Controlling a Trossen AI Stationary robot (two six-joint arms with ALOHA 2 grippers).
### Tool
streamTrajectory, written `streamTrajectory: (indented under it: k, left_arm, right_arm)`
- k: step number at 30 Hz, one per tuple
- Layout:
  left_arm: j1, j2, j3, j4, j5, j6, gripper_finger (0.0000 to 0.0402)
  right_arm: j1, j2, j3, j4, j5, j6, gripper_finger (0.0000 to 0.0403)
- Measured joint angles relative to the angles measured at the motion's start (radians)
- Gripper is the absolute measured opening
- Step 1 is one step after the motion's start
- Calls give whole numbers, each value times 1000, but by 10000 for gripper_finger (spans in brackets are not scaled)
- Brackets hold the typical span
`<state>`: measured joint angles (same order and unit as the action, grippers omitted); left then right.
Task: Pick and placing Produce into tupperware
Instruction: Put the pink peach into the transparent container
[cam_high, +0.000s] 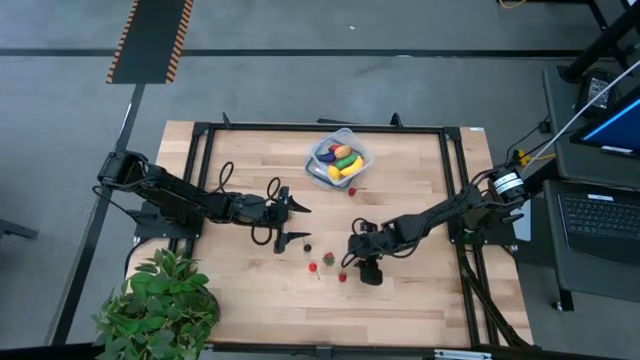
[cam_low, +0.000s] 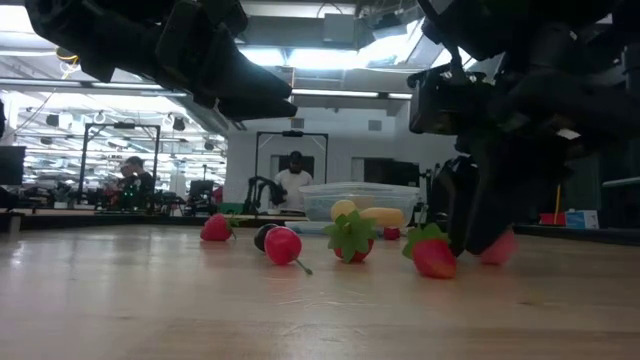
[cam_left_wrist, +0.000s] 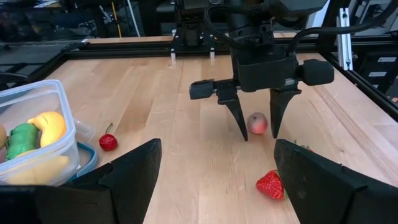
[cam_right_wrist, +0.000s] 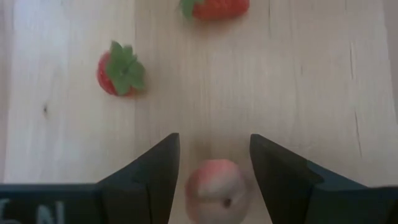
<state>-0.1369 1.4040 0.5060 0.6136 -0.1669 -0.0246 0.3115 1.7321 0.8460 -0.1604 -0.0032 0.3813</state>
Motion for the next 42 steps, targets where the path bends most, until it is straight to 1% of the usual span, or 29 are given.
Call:
streamTrajectory:
  k: [3,10,18,21,27,36,42]
  left_arm:
    - [0,0,0,0,0,0,306]
    - [0,0,0,0,0,0,306]
    - [0,0,0,-1,0,0,306]
    - [0,0,0,-1,0,0,306]
    - [0,0,0,-1,0,0,305]
    - [0,0,0,-1,0,0,305]
    - [0,0,0,-2,0,0,305]
  right_arm:
    - [0,0,19,-2,0,0,198]
    - [0,0,72,-115,1,8,204]
    - [0,0,79,-148,1,31,263]
    - [2,0,79,-164,0,29,277]
    - [3,0,80,-220,-2,33,281]
    - [3,2,80,-217,-2,36,281]
    - [4,25,82,-192,-1,36,281]
